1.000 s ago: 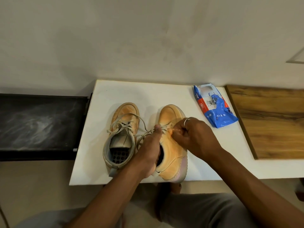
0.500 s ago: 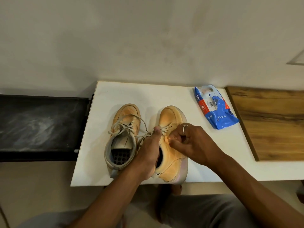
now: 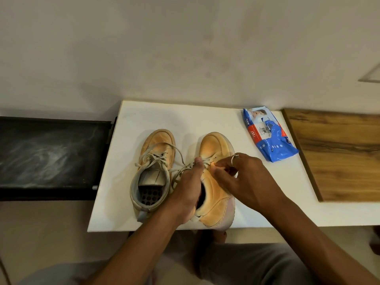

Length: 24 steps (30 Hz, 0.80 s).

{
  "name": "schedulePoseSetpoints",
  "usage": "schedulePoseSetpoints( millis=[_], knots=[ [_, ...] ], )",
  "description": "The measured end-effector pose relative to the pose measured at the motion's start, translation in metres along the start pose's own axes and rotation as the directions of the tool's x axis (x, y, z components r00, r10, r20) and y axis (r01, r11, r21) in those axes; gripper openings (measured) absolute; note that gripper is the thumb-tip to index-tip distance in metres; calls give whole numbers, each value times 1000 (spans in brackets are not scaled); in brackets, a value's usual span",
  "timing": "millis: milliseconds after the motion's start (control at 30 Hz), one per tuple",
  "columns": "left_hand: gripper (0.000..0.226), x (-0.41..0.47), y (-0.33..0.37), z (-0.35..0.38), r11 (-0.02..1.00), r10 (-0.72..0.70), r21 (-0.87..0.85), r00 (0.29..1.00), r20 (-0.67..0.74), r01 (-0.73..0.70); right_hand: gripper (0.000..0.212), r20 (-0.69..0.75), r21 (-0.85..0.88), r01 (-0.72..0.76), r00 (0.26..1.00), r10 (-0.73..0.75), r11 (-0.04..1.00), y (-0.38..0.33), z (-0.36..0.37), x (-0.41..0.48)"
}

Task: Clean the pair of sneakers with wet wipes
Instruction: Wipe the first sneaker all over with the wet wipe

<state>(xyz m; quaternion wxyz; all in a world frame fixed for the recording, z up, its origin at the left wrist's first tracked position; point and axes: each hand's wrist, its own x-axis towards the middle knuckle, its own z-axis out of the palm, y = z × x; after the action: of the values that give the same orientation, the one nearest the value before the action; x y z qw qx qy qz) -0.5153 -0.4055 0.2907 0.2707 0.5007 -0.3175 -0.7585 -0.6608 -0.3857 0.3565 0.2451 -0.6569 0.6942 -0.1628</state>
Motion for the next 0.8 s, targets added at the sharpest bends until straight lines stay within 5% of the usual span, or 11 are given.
schedulePoseSetpoints(
  millis=[267,400,633,800],
  knots=[
    [57,0,0,-1,1000,-4,-7,999,-43,4,8,37,-30,48,998,-47,998,-11,3,11],
    [55,-1,2,0,1000,-1,-22,999,-33,0,21,132,-8,104,986,-102,995,0,-6,2],
    [57,-3,3,3,1000,20,7,998,-67,-20,18,71,-106,263,964,-256,959,12,0,18],
    [56,-4,3,2,999,14,-38,998,-61,-16,18,159,22,314,936,-313,949,18,-6,8]
  ],
)
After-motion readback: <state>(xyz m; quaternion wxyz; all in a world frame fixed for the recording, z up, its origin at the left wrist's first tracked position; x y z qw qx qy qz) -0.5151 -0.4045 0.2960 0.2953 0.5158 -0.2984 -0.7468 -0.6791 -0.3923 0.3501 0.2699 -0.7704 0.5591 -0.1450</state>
